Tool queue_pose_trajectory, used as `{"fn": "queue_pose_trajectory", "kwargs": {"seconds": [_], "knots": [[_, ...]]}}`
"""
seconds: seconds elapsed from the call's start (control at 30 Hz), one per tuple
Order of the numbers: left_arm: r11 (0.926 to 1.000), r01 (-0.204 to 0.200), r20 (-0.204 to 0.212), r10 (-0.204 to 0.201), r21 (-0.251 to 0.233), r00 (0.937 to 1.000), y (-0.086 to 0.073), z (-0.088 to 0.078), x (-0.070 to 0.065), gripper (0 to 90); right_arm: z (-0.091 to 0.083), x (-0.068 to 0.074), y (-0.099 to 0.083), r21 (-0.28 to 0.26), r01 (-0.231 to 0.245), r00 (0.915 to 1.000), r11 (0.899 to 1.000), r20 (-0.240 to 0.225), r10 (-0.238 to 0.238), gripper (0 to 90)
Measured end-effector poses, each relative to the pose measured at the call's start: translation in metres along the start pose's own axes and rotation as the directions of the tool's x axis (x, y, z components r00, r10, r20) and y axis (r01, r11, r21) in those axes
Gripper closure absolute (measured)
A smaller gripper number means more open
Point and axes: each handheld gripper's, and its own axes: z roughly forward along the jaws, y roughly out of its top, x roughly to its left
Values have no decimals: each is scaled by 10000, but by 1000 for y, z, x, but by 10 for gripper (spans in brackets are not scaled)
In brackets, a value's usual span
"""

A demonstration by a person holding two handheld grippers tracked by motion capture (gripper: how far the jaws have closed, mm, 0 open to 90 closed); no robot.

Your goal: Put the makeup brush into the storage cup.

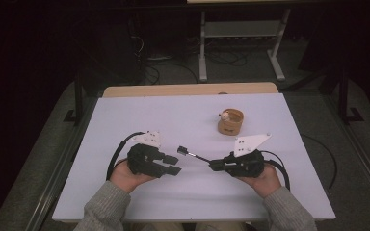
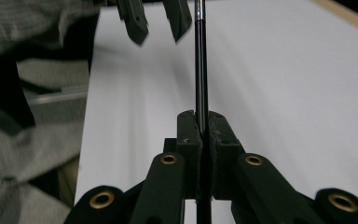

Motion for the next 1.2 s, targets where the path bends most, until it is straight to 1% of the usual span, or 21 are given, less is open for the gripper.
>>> {"fn": "queue_pose_trajectory", "kwargs": {"seconds": [0.03, 0.07, 0.13, 0.17, 0.2, 0.23, 0.27, 0.33, 0.47, 0.53, 0.6, 0.63, 0.77, 0.83, 0.87, 0.93, 1.03, 1.07, 1.1, 1.2], "knots": [[9999, 68, -56, -68, -132, 10000, 1, 0, 0, 583, 3, 0, 0, -318, -49, 10000, 9995, -79, 46, 845], [9997, 85, -35, -86, -249, 10000, 1, -1, 0, 583, 5, 0, -1, -539, -41, 9999, 9985, -120, 35, 845], [9986, 151, -11, -152, -498, 9999, 2, -3, 1, 583, 12, 1, -2, -924, -181, 9997, 9956, -187, 164, 845], [9973, 266, 39, -264, -681, 9996, 2, -4, 1, 584, 14, 1, -2, -1003, -213, 9996, 9947, -217, 192, 845], [9970, 285, 72, -280, -719, 9996, 2, -5, 1, 588, 17, 2, -3, -1126, -279, 9994, 9932, -244, 253, 845], [9956, 305, 82, -299, -882, 9995, 2, -6, 1, 590, 20, 2, -4, -1188, -343, 9990, 9923, -308, 308, 845], [9955, 254, 84, -247, -915, 9997, 2, -7, 2, 594, 24, 2, -5, -1291, -417, 9987, 9908, -356, 374, 845], [9943, 289, 70, -283, -1023, 9996, 2, -7, 2, 601, 29, 4, -6, -1426, -417, 9987, 9889, -346, 371, 844], [9909, 386, 179, -366, -1288, 9992, 3, -7, 2, 627, 35, 6, -4, -1896, -416, 9989, 9810, -301, 366, 844], [9896, 459, 258, -427, -1364, 9988, 4, -6, 2, 640, 37, 7, -3, -1976, -482, 9986, 9791, -298, 431, 844], [9896, 436, 255, -405, -1373, 9989, 5, -5, 2, 652, 39, 7, -3, -2088, -405, 9989, 9771, -312, 347, 844], [9888, 446, 296, -408, -1424, 9987, 5, -4, 2, 664, 40, 9, -3, -2044, -429, 9988, 9779, -308, 374, 843], [9854, 484, 365, -430, -1630, 9984, 6, -5, 2, 695, 45, 12, -4, -1983, -222, 9998, 9799, -56, 215, 843], [9860, 461, 322, -415, -1604, 9986, 6, -5, 2, 728, 46, 12, -5, -2013, -196, 9998, 9793, -34, 193, 842], [9855, 481, 373, -425, -1625, 9984, 6, -5, 2, 753, 46, 13, -5, -1999, -148, 9999, 9797, -12, 149, 841], [9837, 638, 593, -545, -1683, 9968, 6, -5, 3, 776, 46, 14, -5, -1948, -95, 10000, 9808, -17, 93, 841], [9829, 634, 1017, -462, -1730, 9937, 6, -5, 4, 823, 47, 14, -5, -1857, -30, 10000, 9826, -11, 28, 839], [9825, 737, 1135, -546, -1713, 9920, 6, -4, 4, 836, 48, 14, -5, -1736, 89, 10000, 9848, 23, -86, 837], [9834, 662, 1218, -458, -1688, 9915, 6, -4, 4, 843, 50, 15, -5, -1619, 132, 9999, 9867, 20, -130, 836], [9870, 515, 1167, -338, -1521, 9926, 7, -2, 3, 852, 54, 17, -4, -1282, 336, 9994, 9912, 37, -334, 839]]}}
